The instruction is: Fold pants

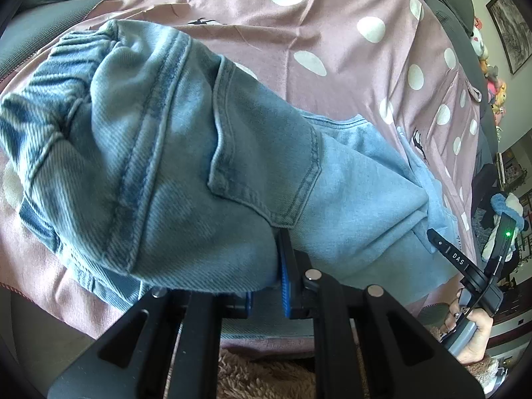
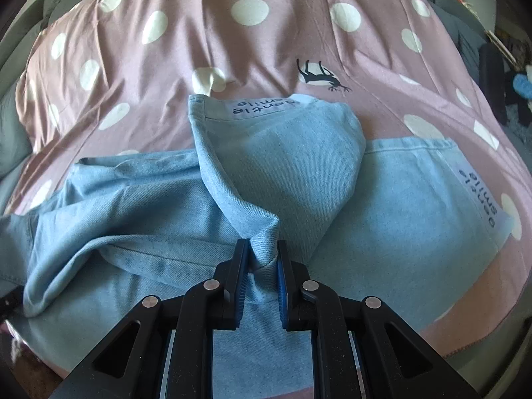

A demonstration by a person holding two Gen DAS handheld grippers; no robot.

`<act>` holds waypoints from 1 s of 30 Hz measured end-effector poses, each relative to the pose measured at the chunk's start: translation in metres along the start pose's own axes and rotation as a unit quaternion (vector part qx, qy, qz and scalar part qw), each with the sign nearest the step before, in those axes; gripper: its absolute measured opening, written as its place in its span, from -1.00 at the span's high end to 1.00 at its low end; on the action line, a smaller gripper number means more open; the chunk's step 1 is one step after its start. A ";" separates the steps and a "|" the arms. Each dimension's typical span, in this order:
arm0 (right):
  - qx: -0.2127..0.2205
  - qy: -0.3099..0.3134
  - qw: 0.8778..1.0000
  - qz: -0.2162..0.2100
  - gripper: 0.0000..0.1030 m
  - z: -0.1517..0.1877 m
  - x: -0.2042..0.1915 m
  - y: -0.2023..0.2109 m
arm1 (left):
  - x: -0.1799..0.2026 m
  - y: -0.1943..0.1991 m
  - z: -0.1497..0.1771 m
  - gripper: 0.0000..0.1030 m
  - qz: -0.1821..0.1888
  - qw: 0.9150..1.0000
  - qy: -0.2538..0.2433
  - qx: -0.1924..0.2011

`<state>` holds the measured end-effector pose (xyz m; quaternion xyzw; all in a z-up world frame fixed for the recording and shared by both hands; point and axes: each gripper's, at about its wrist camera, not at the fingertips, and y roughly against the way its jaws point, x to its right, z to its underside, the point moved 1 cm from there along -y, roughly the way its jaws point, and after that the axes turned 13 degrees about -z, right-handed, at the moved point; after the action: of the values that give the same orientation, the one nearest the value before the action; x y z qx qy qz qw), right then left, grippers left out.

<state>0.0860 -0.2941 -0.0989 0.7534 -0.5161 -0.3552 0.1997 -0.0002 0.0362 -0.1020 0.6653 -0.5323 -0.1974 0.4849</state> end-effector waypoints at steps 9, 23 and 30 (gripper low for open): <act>-0.005 0.001 1.000 0.001 0.76 -0.003 -0.001 -0.002 | -0.003 0.001 0.002 0.72 0.013 1.000 0.008 0.002; 0.006 0.007 1.000 0.003 0.76 0.000 -0.002 0.000 | -0.004 0.000 0.001 0.72 0.010 1.000 0.007 0.004; 0.008 0.005 1.000 -0.002 0.76 0.001 -0.002 0.001 | -0.002 0.000 0.001 0.72 0.005 1.000 0.004 0.006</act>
<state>0.0846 -0.2928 -0.0986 0.7576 -0.5166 -0.3477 0.1956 -0.0021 0.0371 -0.1027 0.6661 -0.5350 -0.1893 0.4841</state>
